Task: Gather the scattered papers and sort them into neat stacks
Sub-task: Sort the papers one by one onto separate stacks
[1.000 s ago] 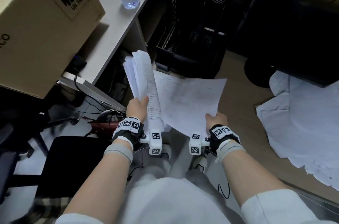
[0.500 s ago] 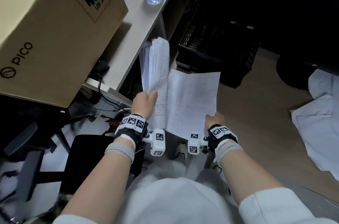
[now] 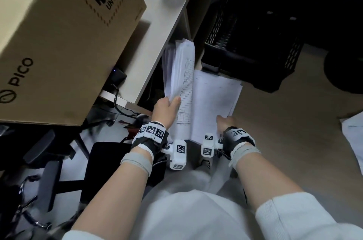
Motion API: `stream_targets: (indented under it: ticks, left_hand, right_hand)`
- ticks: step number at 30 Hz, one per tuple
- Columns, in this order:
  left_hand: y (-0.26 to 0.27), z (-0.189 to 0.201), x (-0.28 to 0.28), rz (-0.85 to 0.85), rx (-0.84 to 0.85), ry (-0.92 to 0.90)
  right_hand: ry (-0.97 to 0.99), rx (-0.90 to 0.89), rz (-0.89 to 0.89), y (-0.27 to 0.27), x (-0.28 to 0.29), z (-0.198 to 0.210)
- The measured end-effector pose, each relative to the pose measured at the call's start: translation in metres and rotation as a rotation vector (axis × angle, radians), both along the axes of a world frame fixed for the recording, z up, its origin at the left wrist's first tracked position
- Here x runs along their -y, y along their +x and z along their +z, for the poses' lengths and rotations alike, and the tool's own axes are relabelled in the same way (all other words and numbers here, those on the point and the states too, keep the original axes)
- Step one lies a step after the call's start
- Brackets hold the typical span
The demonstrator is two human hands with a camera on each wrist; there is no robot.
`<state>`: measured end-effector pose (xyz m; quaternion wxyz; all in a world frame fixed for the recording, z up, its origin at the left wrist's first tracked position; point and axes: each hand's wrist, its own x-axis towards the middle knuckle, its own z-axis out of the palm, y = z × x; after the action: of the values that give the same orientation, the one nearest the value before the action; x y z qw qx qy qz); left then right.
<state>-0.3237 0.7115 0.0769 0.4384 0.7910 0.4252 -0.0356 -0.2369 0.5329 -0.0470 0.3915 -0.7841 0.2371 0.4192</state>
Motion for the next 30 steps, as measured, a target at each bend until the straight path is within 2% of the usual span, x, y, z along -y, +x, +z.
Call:
stream_targets:
  ticks: [3, 7, 11, 14, 18, 23, 30]
  left_hand:
    - [0.003, 0.003, 0.004, 0.002, 0.008, -0.018]
    - [0.009, 0.006, 0.015, -0.013, 0.001, -0.066]
    - [0.020, 0.001, 0.037, -0.047, -0.025, -0.187]
    - [0.026, -0.001, 0.061, -0.060, 0.003, -0.316]
    - [0.032, 0.000, 0.086, -0.076, 0.051, -0.468]
    - [0.031, 0.002, 0.107, -0.139, 0.052, -0.570]
    - [0.022, 0.005, 0.117, -0.248, 0.012, -0.497]
  right_hand:
    - [0.031, -0.033, 0.008, 0.000, 0.007, -0.006]
    - [0.047, 0.075, 0.059, 0.001, 0.019, 0.032]
    - [0.354, 0.204, 0.011, 0.009, 0.032, 0.073]
    - [0.531, 0.205, 0.056, 0.010, 0.041, 0.108]
    - [0.673, 0.112, -0.046, 0.005, 0.061, 0.129]
    - [0.649, 0.092, 0.005, -0.006, 0.088, 0.129]
    - [0.607, 0.137, 0.054, -0.022, 0.097, 0.127]
